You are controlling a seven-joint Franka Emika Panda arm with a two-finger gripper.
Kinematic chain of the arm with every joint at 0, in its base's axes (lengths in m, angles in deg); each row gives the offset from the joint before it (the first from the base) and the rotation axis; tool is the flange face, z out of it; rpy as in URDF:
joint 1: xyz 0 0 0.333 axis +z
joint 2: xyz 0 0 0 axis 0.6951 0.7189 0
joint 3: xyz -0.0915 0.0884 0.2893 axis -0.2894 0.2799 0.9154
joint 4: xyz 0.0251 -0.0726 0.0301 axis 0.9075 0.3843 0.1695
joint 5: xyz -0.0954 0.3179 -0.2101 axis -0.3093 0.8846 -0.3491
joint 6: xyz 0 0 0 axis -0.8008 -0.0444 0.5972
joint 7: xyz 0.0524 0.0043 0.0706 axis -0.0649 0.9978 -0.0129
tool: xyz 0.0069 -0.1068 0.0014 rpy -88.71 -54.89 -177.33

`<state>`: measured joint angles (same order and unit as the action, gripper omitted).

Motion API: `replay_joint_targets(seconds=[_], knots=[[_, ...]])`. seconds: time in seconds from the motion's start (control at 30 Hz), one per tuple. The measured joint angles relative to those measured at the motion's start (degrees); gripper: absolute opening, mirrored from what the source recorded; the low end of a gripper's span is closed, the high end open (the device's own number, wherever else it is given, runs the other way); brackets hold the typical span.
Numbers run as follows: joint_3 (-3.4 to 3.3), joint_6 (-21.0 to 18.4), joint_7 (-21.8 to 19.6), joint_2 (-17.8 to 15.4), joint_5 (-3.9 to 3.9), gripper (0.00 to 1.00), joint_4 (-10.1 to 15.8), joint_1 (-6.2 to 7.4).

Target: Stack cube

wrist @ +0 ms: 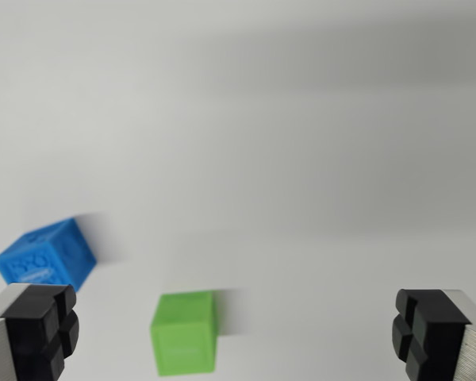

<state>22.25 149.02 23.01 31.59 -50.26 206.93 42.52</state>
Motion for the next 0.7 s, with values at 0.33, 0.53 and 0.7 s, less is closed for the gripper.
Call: replay_joint_targets(seconds=[0.33, 0.53, 0.7], knots=[[0.78, 2.69, 0.17, -0.69, 0.00, 1.00, 3.29, 0.94], [1.34, 4.63, 0.28, -1.05, 0.00, 1.00, 5.55, 1.72], [1.76, 6.19, 0.35, -1.28, -0.01, 1.00, 7.26, 2.34]])
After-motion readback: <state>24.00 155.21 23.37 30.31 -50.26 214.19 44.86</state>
